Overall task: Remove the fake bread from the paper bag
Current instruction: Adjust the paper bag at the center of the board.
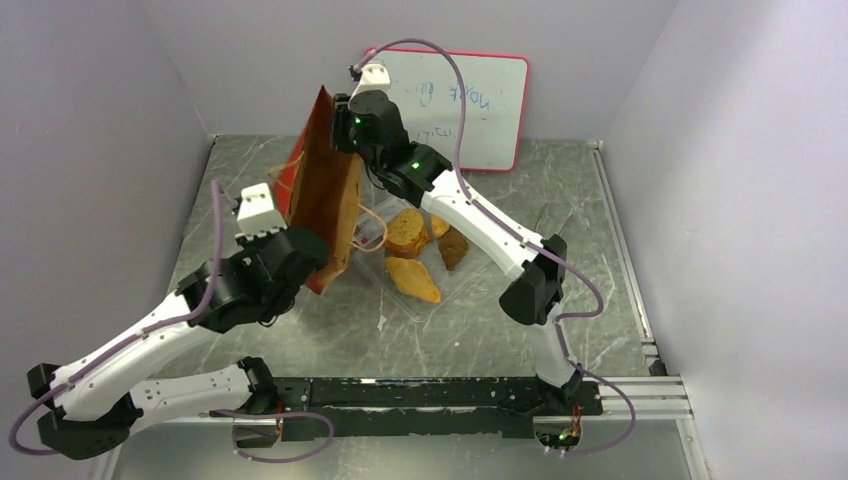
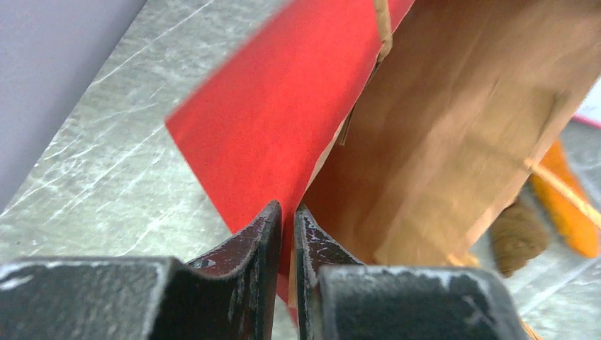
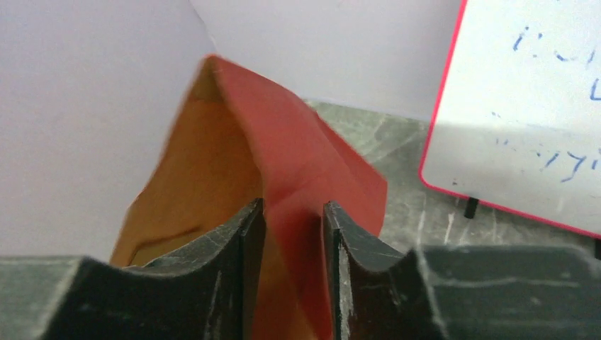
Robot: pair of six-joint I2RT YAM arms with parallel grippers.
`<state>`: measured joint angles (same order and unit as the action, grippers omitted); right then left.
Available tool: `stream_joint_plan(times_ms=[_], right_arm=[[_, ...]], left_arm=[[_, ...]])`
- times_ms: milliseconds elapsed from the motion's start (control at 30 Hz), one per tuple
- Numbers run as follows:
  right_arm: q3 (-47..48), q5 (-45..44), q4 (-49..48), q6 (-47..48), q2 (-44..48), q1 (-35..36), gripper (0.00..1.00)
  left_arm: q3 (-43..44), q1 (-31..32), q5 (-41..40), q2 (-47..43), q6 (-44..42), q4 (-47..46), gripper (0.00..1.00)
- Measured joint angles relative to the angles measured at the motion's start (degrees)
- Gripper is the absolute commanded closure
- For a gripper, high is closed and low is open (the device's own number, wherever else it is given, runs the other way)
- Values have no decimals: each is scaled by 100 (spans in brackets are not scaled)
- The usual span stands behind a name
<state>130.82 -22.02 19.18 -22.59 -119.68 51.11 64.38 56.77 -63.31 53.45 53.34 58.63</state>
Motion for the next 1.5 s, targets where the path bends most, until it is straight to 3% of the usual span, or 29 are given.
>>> stream_joint_plan(times_ms=[167, 533, 900, 1233, 1500], right_arm=[[-376, 87, 0, 94, 101, -81, 52], [-868, 68, -87, 345, 732, -92, 51], [-2900, -116, -660, 291, 1930, -90, 51], [-4817, -293, -1012, -343, 1982, 212, 56], [-5145, -240, -1309, -911, 1622, 459, 63]], left_arm=[[269, -214, 24, -120, -195, -308, 93], [127, -1512, 833, -151, -730, -1423, 93], [-584, -1598, 1110, -535, -940, -1797, 93], [-584, -1598, 1185, -310, -1360, -2190, 93], [-734, -1738, 1327, 61, -1740, -2684, 93]])
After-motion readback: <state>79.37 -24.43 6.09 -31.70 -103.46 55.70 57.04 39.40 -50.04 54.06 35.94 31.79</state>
